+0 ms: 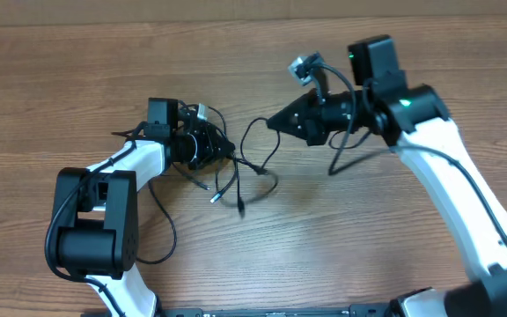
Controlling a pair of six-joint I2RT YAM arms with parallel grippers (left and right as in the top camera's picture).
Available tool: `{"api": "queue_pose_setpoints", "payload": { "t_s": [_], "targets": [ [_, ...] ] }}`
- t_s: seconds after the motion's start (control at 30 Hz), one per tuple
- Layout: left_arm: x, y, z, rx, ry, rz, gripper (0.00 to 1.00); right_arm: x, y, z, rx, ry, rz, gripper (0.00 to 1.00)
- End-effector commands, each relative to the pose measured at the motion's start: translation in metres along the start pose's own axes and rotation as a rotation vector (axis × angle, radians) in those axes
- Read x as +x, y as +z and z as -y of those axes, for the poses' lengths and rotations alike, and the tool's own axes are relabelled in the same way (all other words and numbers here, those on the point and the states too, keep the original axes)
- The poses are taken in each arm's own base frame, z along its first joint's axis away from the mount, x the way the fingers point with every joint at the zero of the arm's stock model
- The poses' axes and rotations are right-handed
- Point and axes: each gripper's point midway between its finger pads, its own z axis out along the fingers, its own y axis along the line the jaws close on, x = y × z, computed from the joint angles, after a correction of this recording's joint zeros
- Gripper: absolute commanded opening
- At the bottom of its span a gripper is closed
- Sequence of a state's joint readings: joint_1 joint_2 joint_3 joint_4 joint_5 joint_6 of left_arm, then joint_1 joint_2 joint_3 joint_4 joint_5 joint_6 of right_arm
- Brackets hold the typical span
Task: Untangle cables
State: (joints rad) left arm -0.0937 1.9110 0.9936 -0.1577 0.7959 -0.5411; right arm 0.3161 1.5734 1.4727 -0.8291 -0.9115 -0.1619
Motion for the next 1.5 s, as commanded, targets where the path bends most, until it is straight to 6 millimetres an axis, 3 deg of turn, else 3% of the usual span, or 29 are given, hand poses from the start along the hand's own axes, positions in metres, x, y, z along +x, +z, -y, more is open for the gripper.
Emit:
{"api": "queue_pose_setpoints", "payload": {
  "t_s": [0.0, 0.23, 0.4, 0.6, 0.73, 1.03, 1.27, 1.47],
  "targets": [
    [-0.003, -0.006, 0.006, 0.007, 0.077, 0.016, 0.04, -0.018, -0.029, 0.018, 0.270, -0.014, 0.062, 0.04],
    [-0.002, -0.006, 0.008, 0.016, 0.083, 0.014, 0.04, 0.002, -0.043, 0.046, 0.468, 0.069, 0.004, 0.04],
    [-0.003, -0.007, 0.011, 0.030, 0.091, 0.016, 0.04, 0.018, -0.042, 0.044, 0.462, 0.223, -0.026, 0.04],
    [0.002, -0.009, 0.033, 0.154, 0.170, -0.017, 0.04, 0.039, -0.033, 0.052, 0.468, 0.487, -0.018, 0.36],
    [0.002, -0.009, 0.034, 0.158, 0.175, -0.019, 0.04, 0.058, -0.020, 0.057, 0.460, 0.462, -0.064, 0.40],
    [0.003, -0.009, 0.036, 0.171, 0.176, -0.026, 0.04, 0.092, 0.037, 0.050, 0.392, 0.301, -0.128, 0.41],
    [0.006, -0.010, 0.040, 0.195, 0.176, -0.039, 0.04, 0.109, 0.068, 0.065, 0.445, 0.204, -0.103, 0.40],
    [0.007, -0.010, 0.041, 0.201, 0.176, -0.043, 0.04, 0.122, 0.083, 0.081, 0.464, 0.210, -0.125, 0.40]
  ]
}}
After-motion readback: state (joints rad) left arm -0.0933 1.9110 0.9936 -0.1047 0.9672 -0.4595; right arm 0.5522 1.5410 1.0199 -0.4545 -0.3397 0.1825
